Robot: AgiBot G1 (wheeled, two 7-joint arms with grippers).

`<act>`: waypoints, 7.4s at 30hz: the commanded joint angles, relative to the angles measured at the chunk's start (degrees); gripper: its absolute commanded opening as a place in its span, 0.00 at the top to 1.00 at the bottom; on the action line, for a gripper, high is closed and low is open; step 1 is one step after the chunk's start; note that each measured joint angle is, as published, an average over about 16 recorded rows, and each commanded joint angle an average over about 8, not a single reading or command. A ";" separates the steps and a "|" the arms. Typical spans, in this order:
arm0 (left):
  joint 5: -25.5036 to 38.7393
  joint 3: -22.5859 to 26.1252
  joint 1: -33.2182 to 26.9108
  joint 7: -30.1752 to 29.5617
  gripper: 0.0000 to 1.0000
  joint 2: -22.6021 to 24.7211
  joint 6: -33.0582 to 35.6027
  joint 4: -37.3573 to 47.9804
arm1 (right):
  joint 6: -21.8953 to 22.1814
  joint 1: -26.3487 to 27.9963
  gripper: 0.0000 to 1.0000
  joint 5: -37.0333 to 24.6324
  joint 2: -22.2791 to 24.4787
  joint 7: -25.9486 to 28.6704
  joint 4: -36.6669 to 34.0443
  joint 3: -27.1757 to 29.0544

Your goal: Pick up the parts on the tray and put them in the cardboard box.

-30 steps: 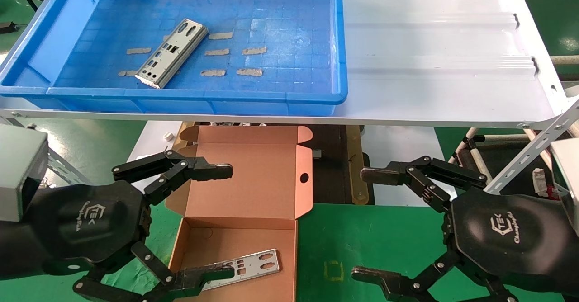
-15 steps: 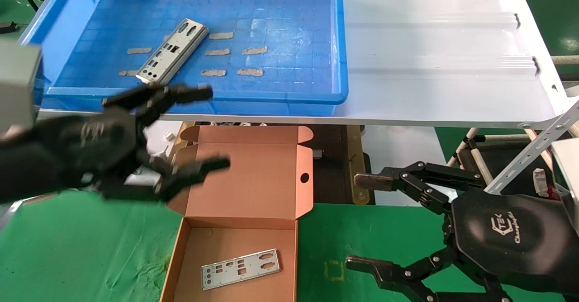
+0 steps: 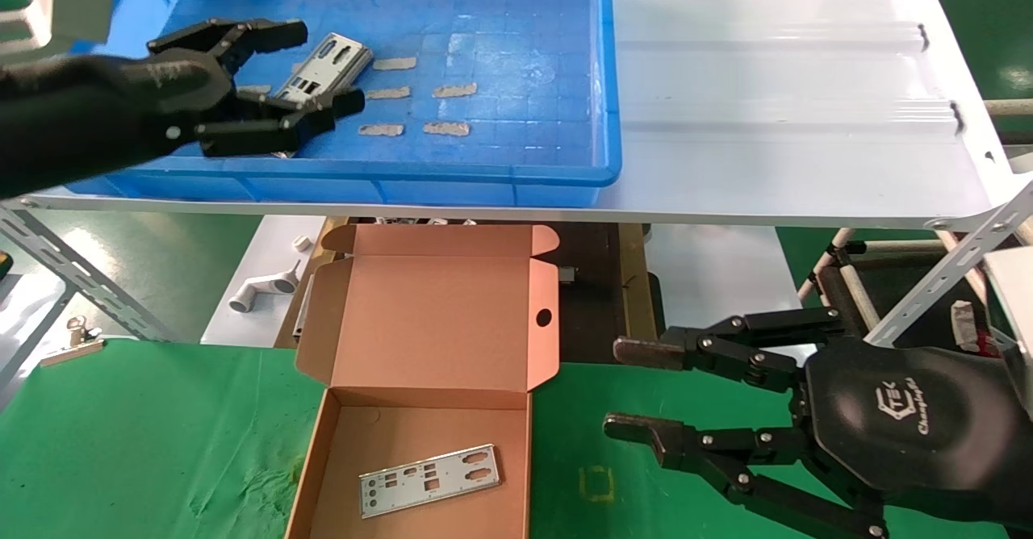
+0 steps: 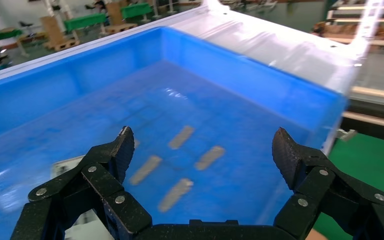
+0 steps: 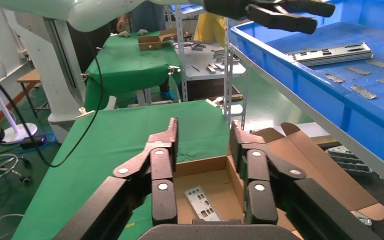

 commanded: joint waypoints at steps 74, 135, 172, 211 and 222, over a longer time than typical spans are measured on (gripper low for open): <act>14.08 7.01 -22.87 16.81 1.00 12.97 -3.30 43.49 | 0.02 0.01 1.00 0.03 0.02 -0.02 0.00 -0.04; -15.62 23.48 -11.60 10.53 1.00 -11.11 21.02 -10.41 | 0.03 0.02 1.00 0.05 0.03 -0.04 0.00 -0.08; -1.77 42.57 -1.60 29.62 1.00 10.83 16.02 20.83 | 0.04 0.03 1.00 0.06 0.04 -0.05 0.00 -0.10; -0.14 43.73 -6.32 40.29 0.00 20.02 19.64 43.51 | 0.04 0.03 1.00 0.08 0.04 -0.06 0.00 -0.12; -6.64 41.21 -7.09 37.32 0.00 15.33 20.95 37.66 | 0.05 0.03 1.00 0.08 0.05 -0.06 0.00 -0.12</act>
